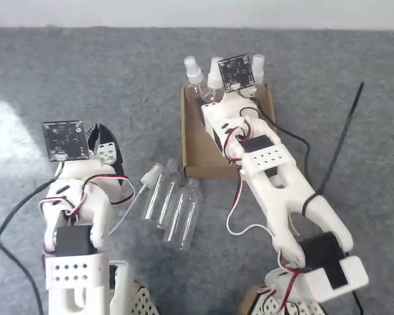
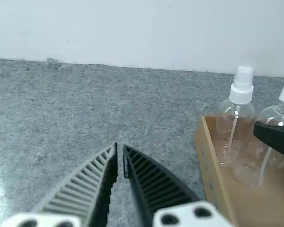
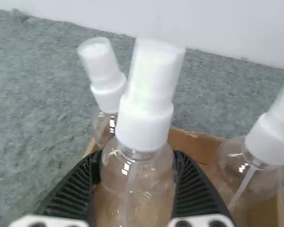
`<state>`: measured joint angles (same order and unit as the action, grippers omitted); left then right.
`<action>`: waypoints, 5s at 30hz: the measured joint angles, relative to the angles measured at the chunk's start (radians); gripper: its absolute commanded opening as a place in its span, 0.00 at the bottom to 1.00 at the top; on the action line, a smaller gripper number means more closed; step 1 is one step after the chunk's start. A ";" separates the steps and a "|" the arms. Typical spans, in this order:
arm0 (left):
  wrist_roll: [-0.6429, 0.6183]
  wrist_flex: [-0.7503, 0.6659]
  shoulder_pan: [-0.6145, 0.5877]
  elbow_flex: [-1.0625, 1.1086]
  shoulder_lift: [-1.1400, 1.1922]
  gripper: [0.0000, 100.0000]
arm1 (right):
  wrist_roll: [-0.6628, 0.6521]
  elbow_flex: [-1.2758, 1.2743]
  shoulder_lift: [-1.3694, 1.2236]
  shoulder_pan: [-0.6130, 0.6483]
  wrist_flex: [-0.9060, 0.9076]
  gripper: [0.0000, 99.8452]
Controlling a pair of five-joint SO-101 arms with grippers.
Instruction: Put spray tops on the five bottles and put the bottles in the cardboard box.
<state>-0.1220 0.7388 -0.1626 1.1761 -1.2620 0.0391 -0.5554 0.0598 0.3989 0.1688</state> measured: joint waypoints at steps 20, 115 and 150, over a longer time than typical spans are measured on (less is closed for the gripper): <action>0.000 -0.018 0.003 0.000 0.000 0.01 | -0.003 -0.110 -0.008 -0.005 -0.066 0.01; -0.002 -0.018 0.002 0.000 0.000 0.01 | -0.006 -0.304 -0.006 0.072 -0.348 0.30; -0.002 -0.018 0.002 0.000 0.000 0.01 | 0.201 0.031 0.675 0.292 1.026 0.30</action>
<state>-0.1235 0.7204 -0.1611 1.1761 -1.2620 0.2401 -0.5247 0.7350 0.6905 1.1953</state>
